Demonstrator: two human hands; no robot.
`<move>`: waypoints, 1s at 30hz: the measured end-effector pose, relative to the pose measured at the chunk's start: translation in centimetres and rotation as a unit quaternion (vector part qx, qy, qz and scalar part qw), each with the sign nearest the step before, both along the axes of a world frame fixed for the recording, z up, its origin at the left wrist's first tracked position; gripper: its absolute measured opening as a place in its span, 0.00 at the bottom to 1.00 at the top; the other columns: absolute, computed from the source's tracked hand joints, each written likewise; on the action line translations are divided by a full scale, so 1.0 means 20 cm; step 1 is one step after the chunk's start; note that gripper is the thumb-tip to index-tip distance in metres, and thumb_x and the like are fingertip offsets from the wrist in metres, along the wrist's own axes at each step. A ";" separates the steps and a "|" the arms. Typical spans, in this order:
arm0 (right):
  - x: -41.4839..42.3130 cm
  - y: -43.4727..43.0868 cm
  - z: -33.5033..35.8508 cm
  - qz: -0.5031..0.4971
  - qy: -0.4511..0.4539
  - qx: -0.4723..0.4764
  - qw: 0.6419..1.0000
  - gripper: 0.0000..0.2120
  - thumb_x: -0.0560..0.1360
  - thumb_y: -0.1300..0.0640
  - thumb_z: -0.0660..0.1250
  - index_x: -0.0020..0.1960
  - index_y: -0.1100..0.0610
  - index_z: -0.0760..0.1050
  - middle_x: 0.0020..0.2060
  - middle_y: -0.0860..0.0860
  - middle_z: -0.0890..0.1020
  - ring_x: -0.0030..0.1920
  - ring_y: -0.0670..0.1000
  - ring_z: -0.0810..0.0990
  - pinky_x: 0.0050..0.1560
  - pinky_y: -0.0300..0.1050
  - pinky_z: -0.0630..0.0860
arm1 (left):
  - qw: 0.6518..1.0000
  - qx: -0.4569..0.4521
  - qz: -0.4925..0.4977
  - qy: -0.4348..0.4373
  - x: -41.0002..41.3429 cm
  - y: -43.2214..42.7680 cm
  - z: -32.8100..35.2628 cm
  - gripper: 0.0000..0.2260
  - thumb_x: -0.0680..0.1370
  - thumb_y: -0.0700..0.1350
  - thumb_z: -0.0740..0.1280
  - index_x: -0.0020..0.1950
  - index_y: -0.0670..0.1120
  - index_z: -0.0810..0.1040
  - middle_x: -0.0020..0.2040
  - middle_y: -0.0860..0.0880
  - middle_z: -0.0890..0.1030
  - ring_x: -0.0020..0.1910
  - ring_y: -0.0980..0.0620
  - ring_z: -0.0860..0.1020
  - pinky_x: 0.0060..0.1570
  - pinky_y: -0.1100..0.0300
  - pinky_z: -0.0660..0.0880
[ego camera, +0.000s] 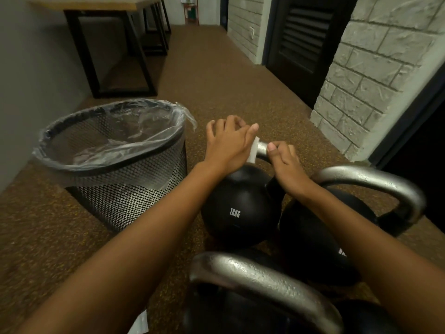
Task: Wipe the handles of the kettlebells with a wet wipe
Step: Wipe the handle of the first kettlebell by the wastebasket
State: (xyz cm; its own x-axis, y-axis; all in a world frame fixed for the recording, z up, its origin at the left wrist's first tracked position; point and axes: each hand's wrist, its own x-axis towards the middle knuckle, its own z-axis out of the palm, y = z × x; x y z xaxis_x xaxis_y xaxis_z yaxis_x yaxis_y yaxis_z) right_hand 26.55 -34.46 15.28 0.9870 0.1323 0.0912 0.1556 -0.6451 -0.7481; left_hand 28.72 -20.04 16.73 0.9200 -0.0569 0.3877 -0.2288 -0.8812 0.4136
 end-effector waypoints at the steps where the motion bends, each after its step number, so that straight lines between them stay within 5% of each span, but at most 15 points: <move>1: 0.00 0.00 0.01 -0.006 0.004 -0.013 1.000 0.17 0.82 0.46 0.46 0.62 0.52 0.66 0.58 0.51 0.66 0.64 0.53 0.65 0.69 0.57 0.58 | 0.998 -0.061 0.002 -0.002 0.00 0.01 0.01 0.20 0.82 0.53 0.47 0.60 0.49 0.76 0.63 0.47 0.71 0.65 0.49 0.65 0.69 0.49 0.51; 5: -0.01 0.06 0.04 -0.081 -0.067 -0.013 0.994 0.16 0.81 0.48 0.48 0.63 0.51 0.68 0.60 0.52 0.69 0.64 0.52 0.65 0.70 0.56 0.56 | 0.957 -0.286 0.050 0.022 0.04 0.07 0.04 0.20 0.83 0.50 0.47 0.59 0.45 0.76 0.59 0.45 0.75 0.57 0.52 0.71 0.58 0.57 0.64; 10: 0.00 0.20 0.16 -0.047 -0.167 -0.032 0.984 0.16 0.81 0.50 0.51 0.65 0.51 0.69 0.63 0.50 0.70 0.67 0.49 0.66 0.72 0.53 0.53 | 0.970 -0.227 0.049 0.077 0.04 0.09 -0.04 0.22 0.83 0.50 0.47 0.41 0.44 0.76 0.39 0.46 0.78 0.39 0.52 0.75 0.43 0.58 0.68; 14: 0.00 0.30 0.14 0.016 -0.183 -0.173 0.968 0.18 0.82 0.51 0.48 0.67 0.53 0.68 0.64 0.50 0.72 0.67 0.50 0.66 0.71 0.51 0.50 | 0.969 -0.238 0.031 0.052 0.04 0.11 -0.07 0.24 0.83 0.49 0.46 0.43 0.42 0.78 0.42 0.42 0.81 0.44 0.45 0.79 0.46 0.56 0.73; 20: 0.03 0.27 0.06 0.005 -0.229 -0.282 0.932 0.17 0.82 0.52 0.46 0.56 0.56 0.72 0.49 0.53 0.78 0.53 0.54 0.75 0.65 0.51 0.61 | 0.971 -0.233 0.032 0.054 0.02 0.10 -0.06 0.23 0.83 0.48 0.47 0.34 0.45 0.73 0.39 0.43 0.79 0.41 0.46 0.77 0.42 0.59 0.67; 24: 0.04 0.16 0.03 -0.019 -0.251 -0.244 0.936 0.18 0.82 0.51 0.47 0.50 0.57 0.73 0.42 0.53 0.78 0.45 0.55 0.75 0.57 0.50 0.67 | 0.966 -0.248 0.035 0.063 0.02 0.10 -0.05 0.23 0.83 0.48 0.47 0.46 0.39 0.77 0.46 0.38 0.80 0.46 0.43 0.76 0.45 0.56 0.69; 30: 0.00 0.05 -0.04 -0.099 -0.169 -0.041 0.980 0.17 0.83 0.52 0.46 0.43 0.56 0.69 0.35 0.51 0.73 0.41 0.55 0.75 0.56 0.57 0.71 | 0.969 -0.236 0.038 0.067 0.01 0.10 -0.05 0.21 0.83 0.48 0.46 0.37 0.44 0.70 0.37 0.46 0.74 0.35 0.52 0.70 0.41 0.59 0.63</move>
